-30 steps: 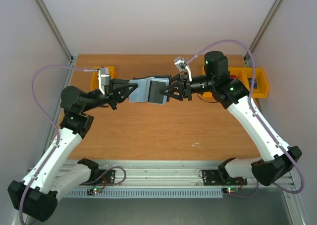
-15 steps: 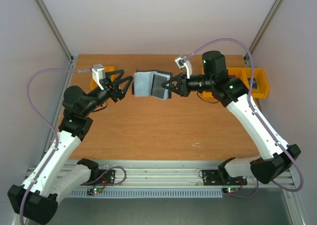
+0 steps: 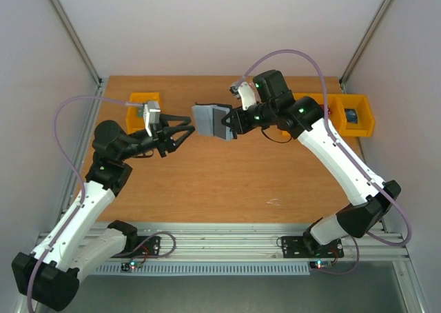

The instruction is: Take the credit cards out of the card holder

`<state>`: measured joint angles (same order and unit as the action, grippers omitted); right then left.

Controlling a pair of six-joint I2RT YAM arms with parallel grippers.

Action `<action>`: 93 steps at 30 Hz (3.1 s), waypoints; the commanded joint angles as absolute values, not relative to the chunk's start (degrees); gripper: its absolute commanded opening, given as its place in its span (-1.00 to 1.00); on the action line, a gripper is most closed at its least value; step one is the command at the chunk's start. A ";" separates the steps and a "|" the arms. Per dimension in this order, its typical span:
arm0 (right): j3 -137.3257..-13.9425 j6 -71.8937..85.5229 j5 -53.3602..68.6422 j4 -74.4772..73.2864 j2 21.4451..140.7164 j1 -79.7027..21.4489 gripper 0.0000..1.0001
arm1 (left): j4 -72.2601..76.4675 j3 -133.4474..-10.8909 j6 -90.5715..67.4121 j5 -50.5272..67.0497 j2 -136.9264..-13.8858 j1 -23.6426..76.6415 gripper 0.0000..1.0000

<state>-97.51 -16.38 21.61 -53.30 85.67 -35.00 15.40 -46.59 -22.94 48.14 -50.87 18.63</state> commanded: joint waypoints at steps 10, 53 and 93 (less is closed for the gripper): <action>-96.08 -22.08 47.94 -40.87 81.49 -37.04 -0.97 | 13.41 -44.66 -26.07 49.71 -51.64 21.18 -0.24; -88.77 -21.18 62.82 -36.39 79.61 -31.38 -0.97 | 29.82 -39.90 -33.91 55.08 -49.02 17.82 -0.99; -92.62 -14.11 58.85 -26.57 82.48 -33.83 -0.98 | 26.26 -41.60 -24.85 58.57 -52.26 23.13 -1.00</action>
<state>-91.02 -14.15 57.58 -28.29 81.58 -32.84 20.36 -40.23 -24.67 57.54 -52.77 22.48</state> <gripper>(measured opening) 0.053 0.022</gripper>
